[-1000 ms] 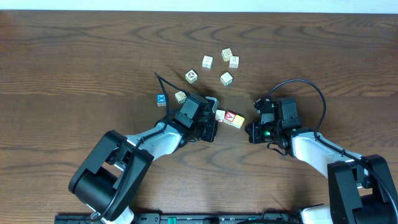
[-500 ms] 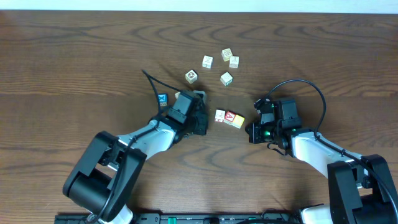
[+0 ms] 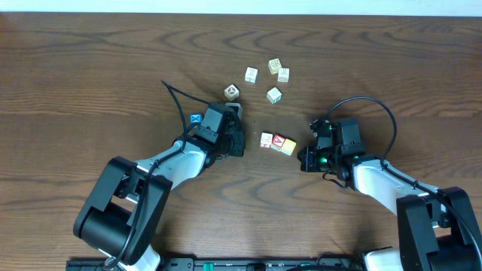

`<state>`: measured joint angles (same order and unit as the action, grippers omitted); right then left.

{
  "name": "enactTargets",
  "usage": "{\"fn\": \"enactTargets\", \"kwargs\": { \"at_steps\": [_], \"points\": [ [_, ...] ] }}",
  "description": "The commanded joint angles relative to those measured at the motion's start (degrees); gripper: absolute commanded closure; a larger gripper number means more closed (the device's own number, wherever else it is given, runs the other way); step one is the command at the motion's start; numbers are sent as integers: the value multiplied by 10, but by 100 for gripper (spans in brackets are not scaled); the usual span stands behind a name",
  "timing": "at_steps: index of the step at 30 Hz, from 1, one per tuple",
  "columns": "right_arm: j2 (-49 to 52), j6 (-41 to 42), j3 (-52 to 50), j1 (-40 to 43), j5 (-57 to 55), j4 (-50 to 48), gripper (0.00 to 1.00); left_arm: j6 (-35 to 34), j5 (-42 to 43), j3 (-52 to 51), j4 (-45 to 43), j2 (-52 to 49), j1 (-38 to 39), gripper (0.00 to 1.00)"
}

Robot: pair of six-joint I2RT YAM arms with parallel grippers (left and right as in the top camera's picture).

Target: Lift 3 blocks

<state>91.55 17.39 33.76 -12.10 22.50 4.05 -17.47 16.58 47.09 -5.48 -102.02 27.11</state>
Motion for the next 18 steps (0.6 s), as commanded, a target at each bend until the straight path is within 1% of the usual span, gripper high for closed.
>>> {"fn": "enactTargets", "kwargs": {
  "at_steps": [1, 7, 18],
  "points": [
    [3, 45, -1, 0, -17, 2, 99, 20, 10, 25, 1, -10, -1, 93],
    [3, 87, -1, 0, -17, -2, 99, 20, 10, 29, 3, -10, -1, 93],
    [3, 96, -1, 0, -10, -6, 99, 42, 36, 35, -1, -12, -5, 93]
  ]
}}
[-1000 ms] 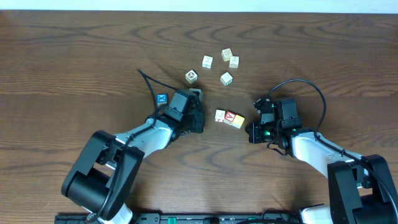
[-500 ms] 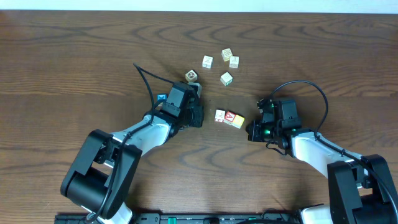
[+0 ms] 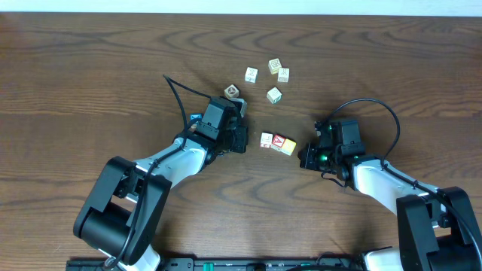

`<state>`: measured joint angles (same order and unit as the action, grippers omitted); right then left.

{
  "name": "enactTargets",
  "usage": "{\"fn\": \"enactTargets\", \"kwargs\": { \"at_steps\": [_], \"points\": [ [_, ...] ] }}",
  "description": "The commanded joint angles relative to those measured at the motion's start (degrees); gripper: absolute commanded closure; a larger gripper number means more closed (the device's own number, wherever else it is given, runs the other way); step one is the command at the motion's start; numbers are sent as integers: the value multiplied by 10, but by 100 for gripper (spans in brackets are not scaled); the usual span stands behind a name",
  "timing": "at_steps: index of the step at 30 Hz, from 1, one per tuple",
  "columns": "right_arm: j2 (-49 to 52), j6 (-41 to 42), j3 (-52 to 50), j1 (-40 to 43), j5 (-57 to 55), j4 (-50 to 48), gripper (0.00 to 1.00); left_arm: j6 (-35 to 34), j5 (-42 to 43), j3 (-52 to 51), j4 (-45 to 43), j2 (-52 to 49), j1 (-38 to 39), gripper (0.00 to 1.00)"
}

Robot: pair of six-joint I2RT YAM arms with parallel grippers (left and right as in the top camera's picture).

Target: Lift 3 blocks

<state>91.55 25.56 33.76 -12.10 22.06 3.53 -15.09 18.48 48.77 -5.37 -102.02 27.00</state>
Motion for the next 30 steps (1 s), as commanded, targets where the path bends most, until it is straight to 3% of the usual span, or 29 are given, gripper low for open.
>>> {"fn": "enactTargets", "kwargs": {
  "at_steps": [1, 30],
  "points": [
    [3, 16, -1, 0, -6, -1, 99, 18, 19, 22, -2, -16, -4, 93],
    [3, 16, -1, 0, 14, -7, 99, 15, 122, 57, -3, -56, 2, 93]
  ]
}}
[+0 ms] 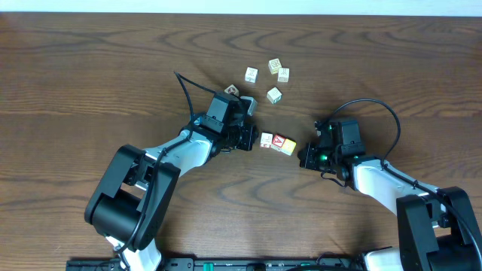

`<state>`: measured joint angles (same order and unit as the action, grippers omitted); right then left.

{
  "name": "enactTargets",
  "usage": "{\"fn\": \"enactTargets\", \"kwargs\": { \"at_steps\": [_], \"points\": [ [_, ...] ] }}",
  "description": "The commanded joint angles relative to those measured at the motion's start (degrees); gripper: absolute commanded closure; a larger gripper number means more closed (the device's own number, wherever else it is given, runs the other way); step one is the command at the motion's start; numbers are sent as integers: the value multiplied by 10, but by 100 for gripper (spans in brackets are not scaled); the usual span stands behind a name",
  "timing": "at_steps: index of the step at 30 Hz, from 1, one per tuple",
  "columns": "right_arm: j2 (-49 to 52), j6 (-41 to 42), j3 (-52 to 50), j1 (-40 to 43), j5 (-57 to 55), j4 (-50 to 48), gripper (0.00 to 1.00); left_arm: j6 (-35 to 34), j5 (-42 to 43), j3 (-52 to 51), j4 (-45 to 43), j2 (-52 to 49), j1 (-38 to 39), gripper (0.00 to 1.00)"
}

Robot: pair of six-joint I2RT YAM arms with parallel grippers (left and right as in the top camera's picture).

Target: Lift 3 blocks

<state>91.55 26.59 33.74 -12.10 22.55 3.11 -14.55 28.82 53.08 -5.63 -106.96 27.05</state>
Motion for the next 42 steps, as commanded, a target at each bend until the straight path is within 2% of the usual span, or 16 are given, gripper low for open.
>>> {"fn": "enactTargets", "kwargs": {
  "at_steps": [1, 15, 29, 42],
  "points": [
    [3, 3, -1, 0, 14, -4, 99, 10, 21, 14, 0, -6, 3, 93],
    [3, -1, -1, 0, 21, -10, 99, 7, 21, 14, 0, -6, 10, 93],
    [3, -106, -1, 0, 22, -32, 98, 8, 21, 14, 0, -6, 10, 93],
    [3, -56, -1, 0, 28, -51, 98, 8, 21, 14, 0, -6, 11, 93]
  ]
}}
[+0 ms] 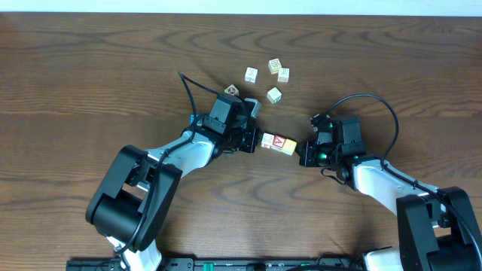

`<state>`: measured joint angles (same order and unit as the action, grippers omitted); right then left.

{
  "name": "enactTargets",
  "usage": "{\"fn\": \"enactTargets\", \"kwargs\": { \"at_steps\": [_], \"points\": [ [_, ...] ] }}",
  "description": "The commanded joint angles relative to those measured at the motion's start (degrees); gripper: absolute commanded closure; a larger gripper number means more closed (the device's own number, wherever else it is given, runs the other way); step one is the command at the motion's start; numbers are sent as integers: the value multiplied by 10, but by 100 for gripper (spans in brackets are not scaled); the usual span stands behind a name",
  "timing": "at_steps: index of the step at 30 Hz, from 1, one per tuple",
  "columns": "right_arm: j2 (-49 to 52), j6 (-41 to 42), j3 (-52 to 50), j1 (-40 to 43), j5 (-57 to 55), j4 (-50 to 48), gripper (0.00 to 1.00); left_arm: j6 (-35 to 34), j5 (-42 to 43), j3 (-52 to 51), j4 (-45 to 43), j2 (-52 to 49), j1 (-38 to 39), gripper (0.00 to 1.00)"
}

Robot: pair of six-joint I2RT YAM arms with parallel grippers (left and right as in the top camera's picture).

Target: Lift 3 blocks

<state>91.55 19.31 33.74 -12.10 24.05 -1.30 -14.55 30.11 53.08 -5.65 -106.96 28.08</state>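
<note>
Three blocks lie in a short row at mid-table: a white one (267, 140), a red one (278, 141) and a yellow one (289, 147). My left gripper (256, 140) sits at the row's left end against the white block, its dark fingers looking drawn together. My right gripper (303, 154) sits at the right end, close against the yellow block, and also looks shut. The row rests on the table (90, 68). Neither gripper has anything between its fingers.
Several loose pale blocks lie behind the row: one (232, 92) beside the left wrist, one (274, 95) just behind the row, and three more (251, 74), (275, 65), (283, 74) farther back. Cables arch over both arms.
My left gripper has shifted a little to the right and now touches the white block. My right gripper has edged up and left toward the yellow block. The row still lies on the table.
At first my left gripper was well left of the row and my right gripper stood to its right. The left gripper was then closer at each moment, while the right arm barely moved. Now both grippers flank the row end to end.
</note>
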Motion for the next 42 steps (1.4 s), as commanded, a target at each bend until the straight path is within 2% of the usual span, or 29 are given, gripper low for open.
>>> {"fn": "enactTargets", "kwargs": {
  "at_steps": [1, 17, 26, 42],
  "points": [
    [3, 17, -1, 0, 18, -11, 98, 8, 8, 14, 0, -6, 0, 93],
    [3, 16, -1, 0, 19, -28, 96, 5, 10, 14, 7, -6, 0, 93],
    [3, 14, -1, 0, -20, 20, 97, 3, 10, 14, 7, -6, 0, 93],
    [3, 13, -1, -1, -15, 13, 96, 3, 10, 14, 18, -6, 0, 93]
  ]
}}
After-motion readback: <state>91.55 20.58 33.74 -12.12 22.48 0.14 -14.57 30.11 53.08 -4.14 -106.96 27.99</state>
